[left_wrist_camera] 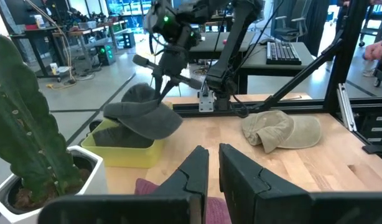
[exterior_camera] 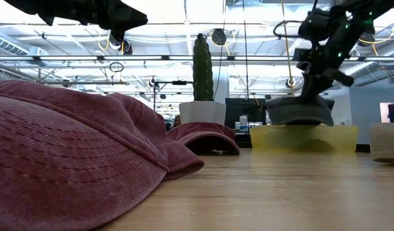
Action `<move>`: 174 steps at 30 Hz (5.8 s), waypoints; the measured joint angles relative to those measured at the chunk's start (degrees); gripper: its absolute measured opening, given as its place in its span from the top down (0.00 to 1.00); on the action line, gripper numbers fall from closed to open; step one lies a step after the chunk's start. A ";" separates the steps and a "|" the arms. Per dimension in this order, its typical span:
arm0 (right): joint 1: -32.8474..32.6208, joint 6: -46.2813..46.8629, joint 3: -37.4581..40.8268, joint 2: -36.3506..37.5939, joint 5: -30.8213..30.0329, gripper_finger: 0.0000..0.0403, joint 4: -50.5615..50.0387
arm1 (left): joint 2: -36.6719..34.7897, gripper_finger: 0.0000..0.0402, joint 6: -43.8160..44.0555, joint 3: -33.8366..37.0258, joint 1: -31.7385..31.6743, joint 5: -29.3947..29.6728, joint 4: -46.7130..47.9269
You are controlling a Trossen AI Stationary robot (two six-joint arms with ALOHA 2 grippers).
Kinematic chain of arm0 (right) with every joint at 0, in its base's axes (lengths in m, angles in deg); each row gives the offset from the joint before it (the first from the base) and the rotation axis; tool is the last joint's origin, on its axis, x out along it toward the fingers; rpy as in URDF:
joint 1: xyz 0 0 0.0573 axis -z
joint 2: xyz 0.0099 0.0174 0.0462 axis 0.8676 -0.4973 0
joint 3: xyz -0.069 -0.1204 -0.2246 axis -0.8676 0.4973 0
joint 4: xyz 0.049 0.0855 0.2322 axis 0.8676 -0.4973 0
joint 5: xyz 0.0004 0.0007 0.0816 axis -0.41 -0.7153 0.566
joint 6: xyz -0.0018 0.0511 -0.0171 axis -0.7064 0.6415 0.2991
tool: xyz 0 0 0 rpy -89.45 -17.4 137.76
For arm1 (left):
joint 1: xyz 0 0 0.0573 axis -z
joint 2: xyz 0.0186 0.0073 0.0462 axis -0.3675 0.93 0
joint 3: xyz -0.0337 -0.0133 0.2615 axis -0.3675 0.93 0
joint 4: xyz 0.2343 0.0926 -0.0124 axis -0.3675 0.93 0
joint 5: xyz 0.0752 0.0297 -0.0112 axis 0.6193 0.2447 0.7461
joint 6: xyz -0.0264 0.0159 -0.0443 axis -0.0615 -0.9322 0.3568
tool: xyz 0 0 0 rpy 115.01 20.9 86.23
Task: Pick & Place hat
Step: Put the bottom black cap into the yellow bin, then put the top red cap into the transparent bin
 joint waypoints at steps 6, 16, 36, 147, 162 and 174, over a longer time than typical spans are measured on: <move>1.21 -9.56 4.68 -0.27 -8.79 0.99 8.33 | -0.01 0.88 -0.21 0.00 0.00 0.01 0.01; 1.25 -15.90 6.10 -0.27 -11.96 0.99 15.71 | -0.01 0.88 -1.65 0.00 0.00 1.96 0.01; -1.58 -13.34 16.88 -0.05 -16.68 0.94 29.57 | -0.01 0.88 -1.72 0.00 0.00 1.96 0.06; -7.07 63.57 7.98 -6.64 -10.32 0.99 24.31 | -0.01 0.88 -0.17 -0.02 0.01 1.91 -0.78; -26.94 63.41 19.81 -6.32 -6.78 0.99 50.91 | -0.01 0.88 3.91 -0.02 0.05 1.67 6.72; -28.54 60.35 25.30 0.37 1.70 0.99 58.87 | -0.01 0.88 0.03 -0.02 1.40 5.93 6.79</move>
